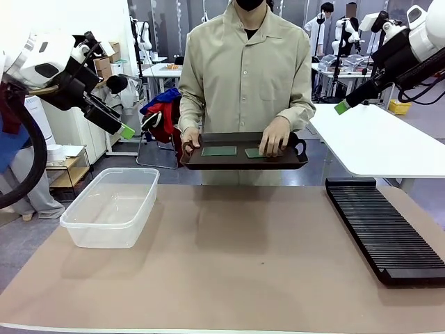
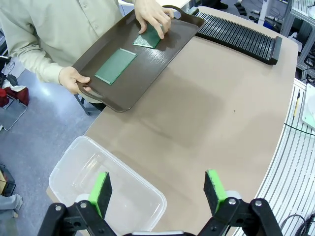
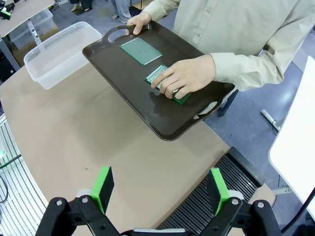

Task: Sort PCBs into racks and boxes based on the side picked up.
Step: Pick up the Blank PCB handed by the Human.

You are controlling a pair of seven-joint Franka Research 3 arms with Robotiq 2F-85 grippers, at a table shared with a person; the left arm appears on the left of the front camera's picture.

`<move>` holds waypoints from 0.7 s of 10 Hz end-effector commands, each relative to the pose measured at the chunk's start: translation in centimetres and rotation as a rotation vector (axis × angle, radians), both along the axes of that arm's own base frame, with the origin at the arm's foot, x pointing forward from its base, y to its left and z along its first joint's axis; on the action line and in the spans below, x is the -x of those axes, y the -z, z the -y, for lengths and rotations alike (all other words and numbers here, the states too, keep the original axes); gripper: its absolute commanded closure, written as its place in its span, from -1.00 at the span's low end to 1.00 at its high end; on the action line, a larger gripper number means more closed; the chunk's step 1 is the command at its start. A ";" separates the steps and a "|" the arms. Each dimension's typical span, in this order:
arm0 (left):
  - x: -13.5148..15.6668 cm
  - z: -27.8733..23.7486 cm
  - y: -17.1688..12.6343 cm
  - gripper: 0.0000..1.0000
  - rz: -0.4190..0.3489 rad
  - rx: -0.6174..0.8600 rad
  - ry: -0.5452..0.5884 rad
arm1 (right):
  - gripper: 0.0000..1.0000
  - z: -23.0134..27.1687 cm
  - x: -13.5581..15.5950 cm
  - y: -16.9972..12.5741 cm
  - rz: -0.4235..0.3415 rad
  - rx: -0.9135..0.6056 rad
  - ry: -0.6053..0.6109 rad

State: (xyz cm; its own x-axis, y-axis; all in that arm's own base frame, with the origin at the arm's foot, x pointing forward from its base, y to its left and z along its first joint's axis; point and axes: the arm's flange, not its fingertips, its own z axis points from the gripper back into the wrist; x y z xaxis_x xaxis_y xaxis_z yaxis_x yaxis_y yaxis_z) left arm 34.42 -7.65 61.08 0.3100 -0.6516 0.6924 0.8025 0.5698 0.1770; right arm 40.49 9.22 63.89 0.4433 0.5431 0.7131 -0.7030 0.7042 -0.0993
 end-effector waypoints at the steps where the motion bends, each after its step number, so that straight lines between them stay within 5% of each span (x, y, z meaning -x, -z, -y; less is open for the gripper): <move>1: -0.3 -0.3 0.0 -1.00 -0.011 0.002 -0.001 | -1.00 0.0 0.0 0.0 -0.003 0.001 -0.002; 7: -0.3 -0.3 0.0 -1.00 -0.011 0.002 -0.001 | -1.00 0.0 0.0 0.0 -0.003 0.001 -0.002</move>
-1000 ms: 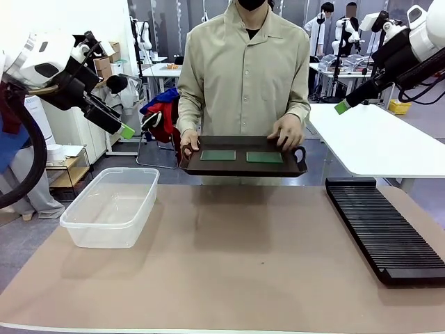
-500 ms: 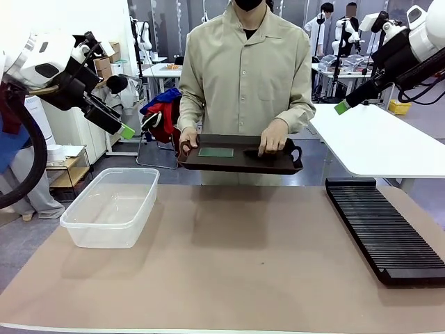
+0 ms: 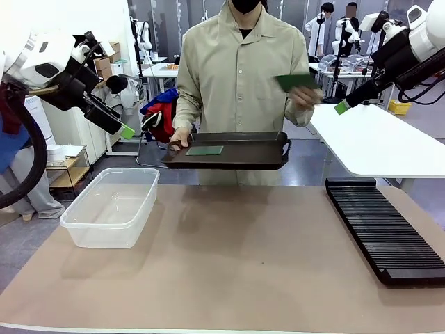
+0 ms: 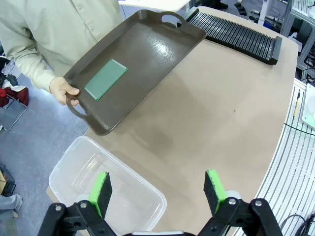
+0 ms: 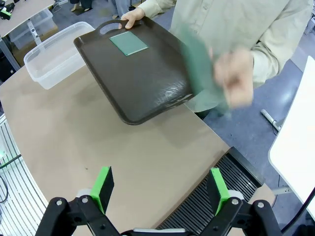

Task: Sort PCBs into racks and boxes based on the side picked up.
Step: Pick up the Blank PCB handed by the Human.

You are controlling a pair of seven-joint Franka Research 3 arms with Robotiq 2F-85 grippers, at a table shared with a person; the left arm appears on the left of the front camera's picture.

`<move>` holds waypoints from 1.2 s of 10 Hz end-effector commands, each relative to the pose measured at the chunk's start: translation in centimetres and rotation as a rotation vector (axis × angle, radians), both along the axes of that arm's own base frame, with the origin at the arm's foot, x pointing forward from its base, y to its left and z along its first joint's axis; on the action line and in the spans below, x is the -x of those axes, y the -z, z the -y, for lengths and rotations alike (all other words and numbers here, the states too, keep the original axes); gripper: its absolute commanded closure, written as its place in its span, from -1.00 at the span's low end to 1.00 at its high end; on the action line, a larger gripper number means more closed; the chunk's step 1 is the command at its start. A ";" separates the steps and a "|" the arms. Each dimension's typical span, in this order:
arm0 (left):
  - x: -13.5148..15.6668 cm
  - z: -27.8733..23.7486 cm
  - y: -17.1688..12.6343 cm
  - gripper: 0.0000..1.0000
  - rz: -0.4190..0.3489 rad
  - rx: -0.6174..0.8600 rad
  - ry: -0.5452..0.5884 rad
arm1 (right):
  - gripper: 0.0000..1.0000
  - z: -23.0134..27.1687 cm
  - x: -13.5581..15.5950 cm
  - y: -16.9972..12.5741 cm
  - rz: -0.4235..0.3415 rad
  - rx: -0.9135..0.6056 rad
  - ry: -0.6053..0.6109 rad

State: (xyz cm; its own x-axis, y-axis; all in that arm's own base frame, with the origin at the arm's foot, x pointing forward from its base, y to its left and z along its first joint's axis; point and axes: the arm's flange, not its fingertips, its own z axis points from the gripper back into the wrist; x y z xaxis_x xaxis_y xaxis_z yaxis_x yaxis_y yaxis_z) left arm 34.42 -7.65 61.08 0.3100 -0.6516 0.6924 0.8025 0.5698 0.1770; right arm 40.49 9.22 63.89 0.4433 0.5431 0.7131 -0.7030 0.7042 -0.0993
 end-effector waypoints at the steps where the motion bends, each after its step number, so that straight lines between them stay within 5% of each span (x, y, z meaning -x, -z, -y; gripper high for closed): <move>1: -0.3 -0.3 0.0 -1.00 -0.011 0.003 -0.001 | -1.00 0.0 0.0 0.0 -0.003 0.001 -0.002; 12: -0.3 -0.3 0.0 -1.00 -0.011 0.003 -0.001 | -1.00 0.0 0.0 0.0 -0.003 0.001 -0.002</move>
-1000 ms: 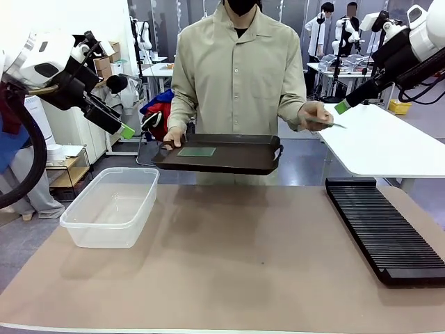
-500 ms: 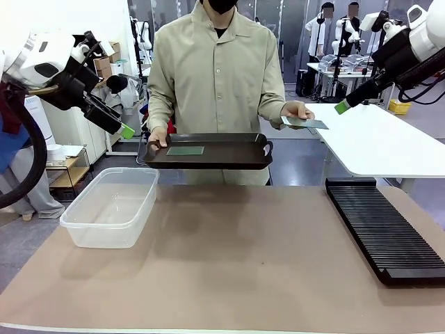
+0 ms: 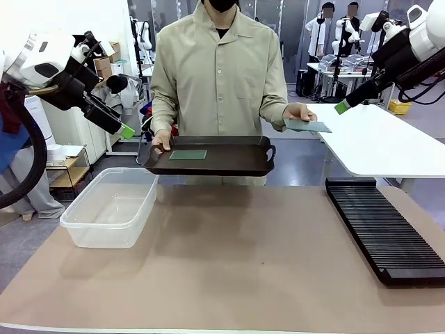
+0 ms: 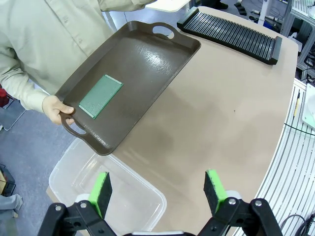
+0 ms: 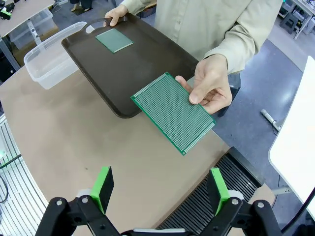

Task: Sort PCBs into racks and boxes based on the side picked up.
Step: Pick up the Blank PCB handed by the Human.

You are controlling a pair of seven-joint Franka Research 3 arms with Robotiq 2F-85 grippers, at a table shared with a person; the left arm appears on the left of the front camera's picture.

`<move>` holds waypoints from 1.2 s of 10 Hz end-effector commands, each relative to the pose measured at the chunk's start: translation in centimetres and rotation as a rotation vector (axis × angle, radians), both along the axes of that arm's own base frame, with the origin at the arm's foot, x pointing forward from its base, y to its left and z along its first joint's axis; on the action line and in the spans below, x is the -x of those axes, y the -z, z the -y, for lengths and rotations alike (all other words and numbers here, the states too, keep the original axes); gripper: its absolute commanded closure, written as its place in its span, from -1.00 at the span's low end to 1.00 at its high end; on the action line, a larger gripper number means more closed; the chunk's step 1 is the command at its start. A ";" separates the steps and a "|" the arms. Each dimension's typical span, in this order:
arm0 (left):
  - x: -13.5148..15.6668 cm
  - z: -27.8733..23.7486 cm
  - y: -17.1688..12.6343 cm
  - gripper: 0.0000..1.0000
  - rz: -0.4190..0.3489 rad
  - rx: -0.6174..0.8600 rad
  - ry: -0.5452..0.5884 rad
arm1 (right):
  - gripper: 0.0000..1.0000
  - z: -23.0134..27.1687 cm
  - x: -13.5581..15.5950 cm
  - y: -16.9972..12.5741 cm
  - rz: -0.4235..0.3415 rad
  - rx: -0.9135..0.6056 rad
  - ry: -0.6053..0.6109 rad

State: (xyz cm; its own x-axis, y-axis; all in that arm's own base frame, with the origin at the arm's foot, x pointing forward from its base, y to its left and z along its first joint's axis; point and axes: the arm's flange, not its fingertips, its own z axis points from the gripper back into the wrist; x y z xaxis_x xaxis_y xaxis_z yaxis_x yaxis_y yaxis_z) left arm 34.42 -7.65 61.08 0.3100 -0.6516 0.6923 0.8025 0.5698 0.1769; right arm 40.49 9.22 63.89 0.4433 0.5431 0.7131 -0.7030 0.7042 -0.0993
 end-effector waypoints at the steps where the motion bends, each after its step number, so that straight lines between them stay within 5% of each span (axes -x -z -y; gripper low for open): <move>1: -0.3 -0.3 0.0 -1.00 -0.010 0.003 -0.001 | -1.00 0.0 0.0 0.0 -0.003 0.001 -0.002; 5: -0.3 -0.3 0.0 -1.00 -0.010 0.003 -0.001 | -1.00 0.0 0.0 0.0 0.000 0.000 0.000; 10: -0.3 -0.3 0.0 -1.00 -0.010 0.003 -0.001 | -1.00 2.8 -5.1 0.7 -0.322 -0.254 0.290; 12: -0.3 -0.3 0.0 -1.00 -0.010 0.003 -0.001 | -1.00 5.1 -7.8 1.2 -0.513 -0.406 0.354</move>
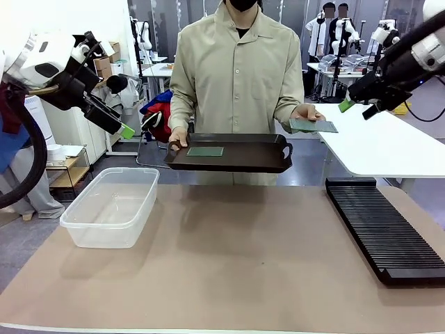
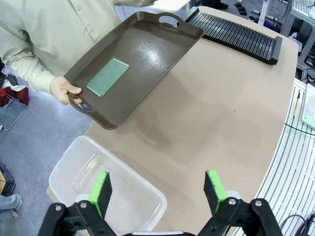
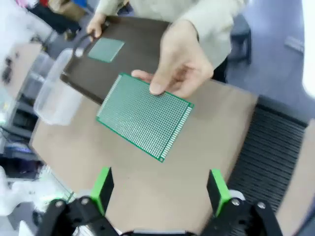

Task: Sort PCBs into racks and boxes based on the side picked up.
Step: Pick up the Blank PCB handed by the Human.

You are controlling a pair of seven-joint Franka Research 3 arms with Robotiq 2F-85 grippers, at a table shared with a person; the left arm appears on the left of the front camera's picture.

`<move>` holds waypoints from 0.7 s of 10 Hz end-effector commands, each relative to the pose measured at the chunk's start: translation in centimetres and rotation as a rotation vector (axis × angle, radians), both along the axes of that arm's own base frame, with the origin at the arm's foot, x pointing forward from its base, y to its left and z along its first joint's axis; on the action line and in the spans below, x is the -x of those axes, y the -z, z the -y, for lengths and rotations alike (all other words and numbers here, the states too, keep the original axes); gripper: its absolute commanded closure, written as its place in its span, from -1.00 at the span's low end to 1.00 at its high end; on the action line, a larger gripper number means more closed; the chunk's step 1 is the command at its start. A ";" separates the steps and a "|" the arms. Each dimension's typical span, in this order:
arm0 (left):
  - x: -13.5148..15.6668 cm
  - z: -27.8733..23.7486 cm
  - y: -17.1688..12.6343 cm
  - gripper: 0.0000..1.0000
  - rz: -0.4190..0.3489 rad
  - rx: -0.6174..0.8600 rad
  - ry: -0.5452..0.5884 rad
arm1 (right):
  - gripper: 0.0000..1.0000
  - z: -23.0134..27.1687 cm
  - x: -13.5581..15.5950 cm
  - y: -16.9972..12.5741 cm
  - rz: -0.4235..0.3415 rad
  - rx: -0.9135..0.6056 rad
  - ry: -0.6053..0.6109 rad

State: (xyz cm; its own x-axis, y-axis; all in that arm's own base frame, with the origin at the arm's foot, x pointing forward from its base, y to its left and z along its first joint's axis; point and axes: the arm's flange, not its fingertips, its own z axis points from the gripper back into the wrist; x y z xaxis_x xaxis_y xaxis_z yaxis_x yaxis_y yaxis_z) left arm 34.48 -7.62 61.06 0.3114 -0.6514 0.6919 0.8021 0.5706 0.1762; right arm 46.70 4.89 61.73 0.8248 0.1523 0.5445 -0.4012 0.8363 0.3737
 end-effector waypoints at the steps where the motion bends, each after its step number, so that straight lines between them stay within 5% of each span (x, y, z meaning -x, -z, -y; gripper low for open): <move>1: -0.2 -0.3 0.0 -1.00 -0.009 0.003 0.000 | -1.00 2.0 -2.6 -0.3 -0.169 -0.197 0.078; 3: -0.2 -0.3 0.0 -1.00 -0.009 0.003 0.000 | -1.00 3.7 -4.4 1.0 -0.271 -0.328 0.100; 7: -0.2 -0.3 0.0 -1.00 -0.009 0.003 0.000 | -1.00 4.2 -4.1 2.1 -0.256 -0.314 0.073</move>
